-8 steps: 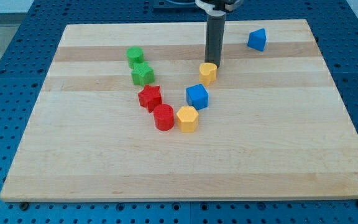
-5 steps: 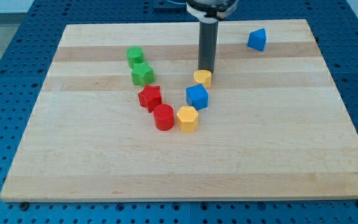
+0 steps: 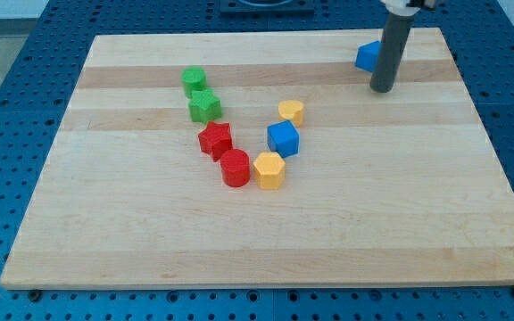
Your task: Place the blue triangle above the yellow heart
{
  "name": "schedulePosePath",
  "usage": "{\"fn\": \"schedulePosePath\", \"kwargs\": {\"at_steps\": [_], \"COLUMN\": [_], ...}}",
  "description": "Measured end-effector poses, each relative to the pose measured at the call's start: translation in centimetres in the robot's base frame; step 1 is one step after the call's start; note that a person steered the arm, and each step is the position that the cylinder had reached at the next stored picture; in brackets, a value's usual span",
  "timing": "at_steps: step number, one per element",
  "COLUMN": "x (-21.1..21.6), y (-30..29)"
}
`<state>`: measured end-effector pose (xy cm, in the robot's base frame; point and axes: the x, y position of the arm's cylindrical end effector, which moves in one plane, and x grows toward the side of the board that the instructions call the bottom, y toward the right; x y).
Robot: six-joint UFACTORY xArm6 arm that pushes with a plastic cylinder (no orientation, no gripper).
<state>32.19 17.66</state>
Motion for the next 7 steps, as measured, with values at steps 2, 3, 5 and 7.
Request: {"fn": "schedulePosePath", "kwargs": {"at_steps": [2, 3, 5, 7], "x": [-2.2, -2.2, -4.2, -5.7], "y": [1.3, 1.3, 0.8, -1.8]}}
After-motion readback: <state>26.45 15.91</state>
